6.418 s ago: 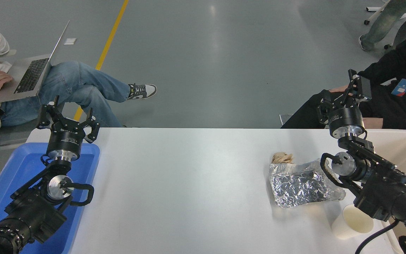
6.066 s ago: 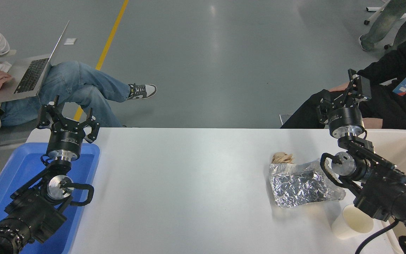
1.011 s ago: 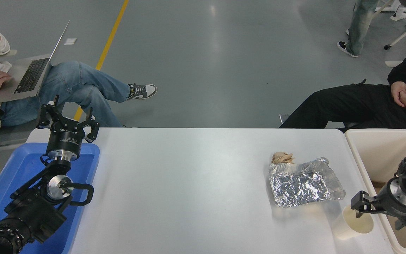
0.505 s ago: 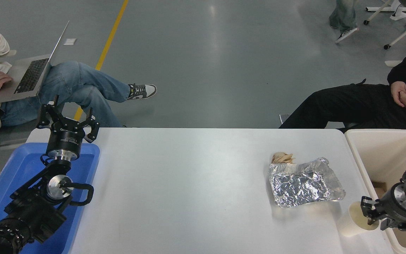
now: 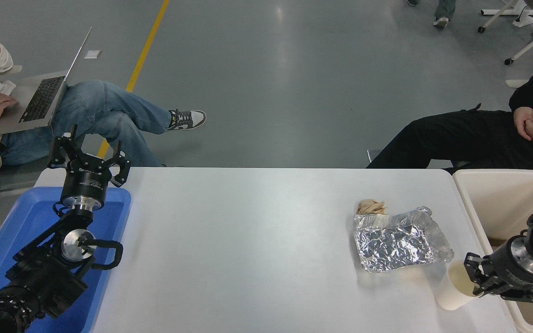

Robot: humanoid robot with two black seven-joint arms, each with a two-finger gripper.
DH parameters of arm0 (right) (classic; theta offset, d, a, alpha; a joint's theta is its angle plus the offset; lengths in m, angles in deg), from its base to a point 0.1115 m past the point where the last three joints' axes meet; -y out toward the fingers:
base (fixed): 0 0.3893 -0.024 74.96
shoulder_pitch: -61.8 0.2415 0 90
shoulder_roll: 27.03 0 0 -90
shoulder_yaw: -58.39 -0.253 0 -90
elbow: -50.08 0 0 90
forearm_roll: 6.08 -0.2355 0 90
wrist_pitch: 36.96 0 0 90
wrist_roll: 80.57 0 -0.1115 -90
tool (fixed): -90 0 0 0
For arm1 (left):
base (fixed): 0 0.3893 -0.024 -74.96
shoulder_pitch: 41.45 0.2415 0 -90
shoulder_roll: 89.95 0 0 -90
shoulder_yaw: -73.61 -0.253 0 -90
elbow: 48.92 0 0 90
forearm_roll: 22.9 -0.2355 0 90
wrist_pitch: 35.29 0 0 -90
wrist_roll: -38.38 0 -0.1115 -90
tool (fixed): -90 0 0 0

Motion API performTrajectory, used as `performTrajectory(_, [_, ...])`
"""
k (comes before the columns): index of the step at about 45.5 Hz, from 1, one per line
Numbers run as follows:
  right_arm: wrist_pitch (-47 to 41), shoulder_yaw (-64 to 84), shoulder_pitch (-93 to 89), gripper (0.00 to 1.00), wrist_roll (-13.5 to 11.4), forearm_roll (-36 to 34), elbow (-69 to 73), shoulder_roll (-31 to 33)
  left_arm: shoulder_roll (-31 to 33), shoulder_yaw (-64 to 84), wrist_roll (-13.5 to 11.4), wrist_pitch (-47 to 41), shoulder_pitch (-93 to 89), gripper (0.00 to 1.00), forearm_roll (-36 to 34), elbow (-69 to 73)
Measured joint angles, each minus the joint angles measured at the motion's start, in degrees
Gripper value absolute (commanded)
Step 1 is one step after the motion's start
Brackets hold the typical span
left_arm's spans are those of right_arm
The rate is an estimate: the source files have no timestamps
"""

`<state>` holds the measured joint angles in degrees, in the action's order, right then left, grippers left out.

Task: Pick up paper cup place in dustbin

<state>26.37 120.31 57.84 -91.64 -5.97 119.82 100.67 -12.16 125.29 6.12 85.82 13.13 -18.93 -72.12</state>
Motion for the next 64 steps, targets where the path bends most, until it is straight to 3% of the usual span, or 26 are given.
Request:
performTrajectory(23, [-15.6, 11.8, 26.2, 0.0, 0.1, -0.5, 5.9, 2.9, 0.0, -0.1, 0.1, 0.0, 0.0, 0.99, 0.0, 0.0])
performTrajectory(44, [-18.1, 19.5, 46.5, 0.0, 0.0, -0.6, 7.2, 2.3, 0.0, -0.1, 0.1, 0.0, 0.0, 0.99, 0.0, 0.0])
performTrajectory(64, [-18.3, 24.2, 53.0, 0.0, 0.0, -1.6, 7.2, 0.4, 0.0, -0.1, 0.1, 0.0, 0.0, 0.99, 0.0, 0.0])
